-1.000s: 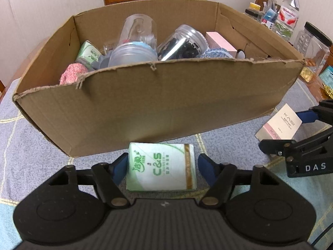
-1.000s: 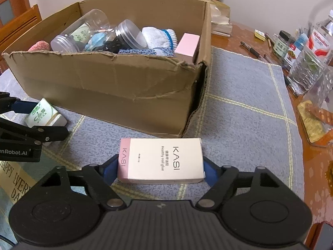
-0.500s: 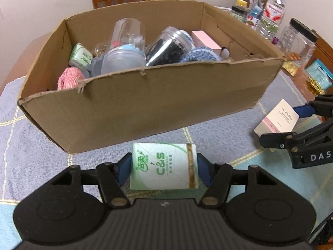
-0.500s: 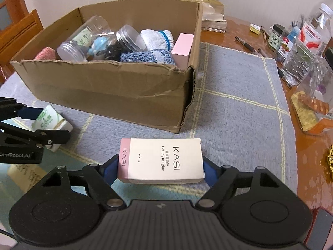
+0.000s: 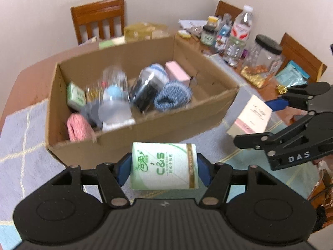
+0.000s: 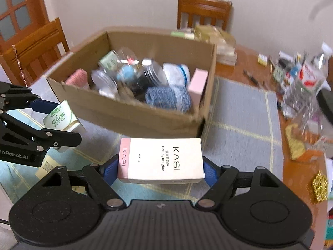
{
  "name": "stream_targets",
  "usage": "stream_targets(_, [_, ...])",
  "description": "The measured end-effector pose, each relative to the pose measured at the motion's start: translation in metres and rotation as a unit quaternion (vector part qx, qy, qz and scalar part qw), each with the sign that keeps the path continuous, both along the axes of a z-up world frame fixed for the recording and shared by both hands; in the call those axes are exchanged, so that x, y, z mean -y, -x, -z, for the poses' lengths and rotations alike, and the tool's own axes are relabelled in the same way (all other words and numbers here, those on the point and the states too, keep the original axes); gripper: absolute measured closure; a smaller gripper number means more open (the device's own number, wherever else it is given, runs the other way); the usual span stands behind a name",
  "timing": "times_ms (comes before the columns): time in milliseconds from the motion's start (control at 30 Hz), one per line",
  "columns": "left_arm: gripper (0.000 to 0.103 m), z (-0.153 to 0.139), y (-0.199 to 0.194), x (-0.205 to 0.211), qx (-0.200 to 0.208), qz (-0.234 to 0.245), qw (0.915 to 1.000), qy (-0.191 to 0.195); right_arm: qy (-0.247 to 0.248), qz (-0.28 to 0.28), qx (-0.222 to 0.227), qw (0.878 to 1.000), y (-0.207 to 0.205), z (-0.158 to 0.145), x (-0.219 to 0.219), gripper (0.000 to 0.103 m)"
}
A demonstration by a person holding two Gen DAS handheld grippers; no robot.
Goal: Organize objects
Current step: 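Carry the tissue pack and KASI box into the box and release both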
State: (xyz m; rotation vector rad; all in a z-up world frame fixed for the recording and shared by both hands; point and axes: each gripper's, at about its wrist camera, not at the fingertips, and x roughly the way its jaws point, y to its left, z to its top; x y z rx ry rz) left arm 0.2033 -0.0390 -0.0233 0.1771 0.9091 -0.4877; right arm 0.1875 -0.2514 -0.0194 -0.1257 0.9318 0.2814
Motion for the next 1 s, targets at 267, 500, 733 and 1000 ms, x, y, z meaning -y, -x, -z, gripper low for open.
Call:
stream_targets(267, [0.039, -0.047, -0.018, -0.004, 0.047, 0.017, 0.9988, -0.001, 0.000, -0.017, 0.051, 0.999, -0.017, -0.039, -0.006, 0.020])
stream_targets(500, [0.039, -0.067, -0.064, -0.004, 0.071, 0.003, 0.9975, -0.004, -0.010, -0.019, 0.077, 0.997, -0.048, -0.054, -0.015, 0.015])
stream_targets(733, [0.039, -0.073, -0.120, -0.003, 0.081, -0.021, 0.9965, 0.005, -0.036, 0.004, 0.077, 0.996, -0.066, -0.055, -0.016, 0.000])
stream_targets(1000, [0.016, -0.060, -0.168, 0.018, 0.077, -0.037, 0.9963, -0.007, -0.029, 0.018, 0.061, 0.998, -0.063, -0.048, -0.014, 0.000])
